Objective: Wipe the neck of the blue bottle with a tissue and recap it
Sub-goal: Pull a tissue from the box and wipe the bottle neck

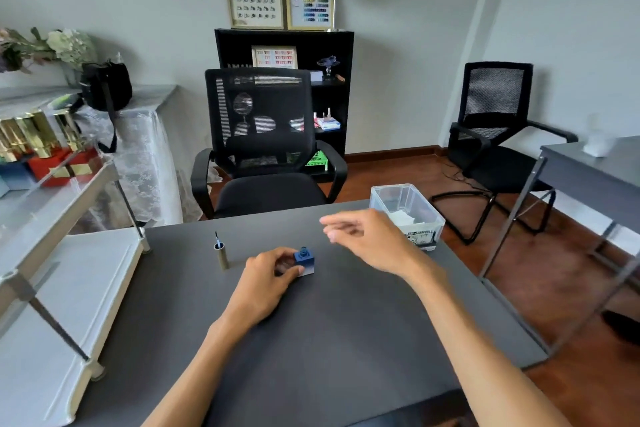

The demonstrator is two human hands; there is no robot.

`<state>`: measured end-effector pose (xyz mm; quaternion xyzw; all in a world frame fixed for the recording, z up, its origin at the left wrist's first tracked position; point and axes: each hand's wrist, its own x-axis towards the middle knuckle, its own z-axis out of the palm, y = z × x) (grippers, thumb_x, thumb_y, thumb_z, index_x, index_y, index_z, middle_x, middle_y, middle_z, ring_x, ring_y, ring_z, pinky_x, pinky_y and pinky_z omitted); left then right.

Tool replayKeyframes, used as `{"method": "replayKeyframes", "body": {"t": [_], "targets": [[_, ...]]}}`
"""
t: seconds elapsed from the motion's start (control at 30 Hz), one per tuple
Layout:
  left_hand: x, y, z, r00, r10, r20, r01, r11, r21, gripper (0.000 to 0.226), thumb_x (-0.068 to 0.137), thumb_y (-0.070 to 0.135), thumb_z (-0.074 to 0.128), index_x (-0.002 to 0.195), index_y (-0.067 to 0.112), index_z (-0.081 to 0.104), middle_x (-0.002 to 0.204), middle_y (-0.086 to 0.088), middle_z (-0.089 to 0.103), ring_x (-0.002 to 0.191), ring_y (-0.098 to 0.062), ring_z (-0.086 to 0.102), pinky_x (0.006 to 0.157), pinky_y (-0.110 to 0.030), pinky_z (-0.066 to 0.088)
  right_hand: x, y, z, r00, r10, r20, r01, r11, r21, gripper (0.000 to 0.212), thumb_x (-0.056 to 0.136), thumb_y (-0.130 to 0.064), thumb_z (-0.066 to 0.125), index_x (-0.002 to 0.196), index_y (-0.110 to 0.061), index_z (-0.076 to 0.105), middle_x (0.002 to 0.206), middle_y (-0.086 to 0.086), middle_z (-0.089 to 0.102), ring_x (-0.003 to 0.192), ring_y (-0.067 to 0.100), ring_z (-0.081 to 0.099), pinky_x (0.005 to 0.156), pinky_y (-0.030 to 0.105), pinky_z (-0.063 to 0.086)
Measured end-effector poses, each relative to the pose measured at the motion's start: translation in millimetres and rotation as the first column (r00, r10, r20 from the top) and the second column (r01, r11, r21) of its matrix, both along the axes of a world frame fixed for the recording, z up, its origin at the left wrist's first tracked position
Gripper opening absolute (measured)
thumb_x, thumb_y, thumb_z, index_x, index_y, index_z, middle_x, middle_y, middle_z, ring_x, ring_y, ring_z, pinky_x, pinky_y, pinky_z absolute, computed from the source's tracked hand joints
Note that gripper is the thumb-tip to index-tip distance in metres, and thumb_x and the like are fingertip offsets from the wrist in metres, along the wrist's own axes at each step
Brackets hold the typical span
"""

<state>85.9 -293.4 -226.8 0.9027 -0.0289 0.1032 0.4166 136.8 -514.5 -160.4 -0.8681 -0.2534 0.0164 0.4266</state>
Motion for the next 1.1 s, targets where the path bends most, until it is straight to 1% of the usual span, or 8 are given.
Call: {"method": "replayKeyframes", "body": {"t": [0.17,0.27,0.4,0.57,0.77,0.9,1.0,1.1], "targets": [[20,-21,0,0.999,-0.05,-0.004,0.05,0.999,0.019,0.015,0.09,0.025,0.072,0.104,0.029,0.07,0.089,0.018,0.071,0.087,0.003,0.065,0.08,-0.013,0.047,19,-68,59,0.965,-0.243,0.102,0.232,0.967,0.11,0.022,0.09,-0.022,0.069,0.111,-0.025,0.077,0.081,-0.016,0.077,0.079,-0.002,0.072,0.072,0.009,0.051],[25,-27,-1,0.997,-0.068,0.024,0.067,0.998,0.02,0.017,0.091,0.026,0.071,0.108,0.03,0.07,0.089,0.016,0.071,0.086,0.002,0.065,0.076,-0.009,0.045,39,-95,66,0.919,-0.358,0.164,0.378,0.918,-0.117,0.019,0.089,-0.017,0.066,0.101,-0.023,0.079,0.079,-0.021,0.072,0.084,-0.003,0.07,0.079,0.017,0.055],[28,-26,-7,0.996,-0.077,0.038,0.076,0.997,0.015,0.019,0.091,0.028,0.07,0.11,0.031,0.069,0.091,0.017,0.071,0.086,0.005,0.064,0.072,-0.001,0.041,58,-92,52,0.947,-0.286,0.145,0.32,0.822,-0.47,0.022,0.085,-0.009,0.054,0.089,-0.004,0.075,0.091,0.009,0.076,0.091,0.025,0.069,0.082,0.042,0.058],[28,-26,-9,0.995,-0.087,0.046,0.088,0.996,-0.008,0.019,0.091,0.028,0.071,0.108,0.034,0.069,0.092,0.015,0.07,0.087,0.004,0.064,0.073,-0.002,0.042,73,-76,36,0.954,-0.297,0.044,0.266,0.768,-0.583,0.044,0.084,-0.009,0.056,0.044,-0.026,0.063,0.046,-0.023,0.054,0.057,0.008,0.046,0.057,0.028,0.043],[31,-26,-8,0.995,-0.092,0.036,0.093,0.995,-0.029,0.018,0.089,0.029,0.072,0.105,0.038,0.067,0.09,0.014,0.071,0.087,0.002,0.064,0.074,-0.007,0.044,81,-73,29,0.955,-0.297,-0.019,0.221,0.75,-0.624,0.017,0.085,-0.009,0.065,0.09,-0.014,0.08,0.109,0.0,0.07,0.093,0.022,0.071,0.084,0.04,0.06],[31,-26,-9,0.995,-0.092,0.032,0.093,0.995,-0.031,0.018,0.089,0.03,0.072,0.103,0.04,0.066,0.089,0.014,0.07,0.086,0.001,0.063,0.077,-0.012,0.046,84,-75,27,0.951,-0.307,-0.014,0.236,0.757,-0.609,0.017,0.087,-0.013,0.064,0.087,-0.015,0.08,0.093,-0.001,0.071,0.079,0.018,0.07,0.076,0.034,0.06],[31,-26,-9,0.995,-0.09,0.035,0.091,0.995,-0.028,0.018,0.089,0.03,0.072,0.103,0.039,0.066,0.089,0.013,0.07,0.086,0.0,0.063,0.078,-0.015,0.048,84,-77,30,0.95,-0.313,-0.009,0.246,0.761,-0.6,0.031,0.089,-0.014,0.064,0.06,-0.02,0.069,0.061,-0.005,0.059,0.047,0.01,0.044,0.052,0.024,0.041],[30,-26,-7,0.995,-0.093,0.04,0.094,0.995,-0.024,0.017,0.089,0.029,0.072,0.103,0.038,0.067,0.089,0.015,0.07,0.085,0.0,0.063,0.079,-0.016,0.049,83,-79,29,0.947,-0.32,-0.018,0.25,0.77,-0.587,0.039,0.086,-0.007,0.059,0.049,-0.012,0.05,0.056,0.001,0.047,0.045,0.015,0.03,0.051,0.027,0.032]]}}
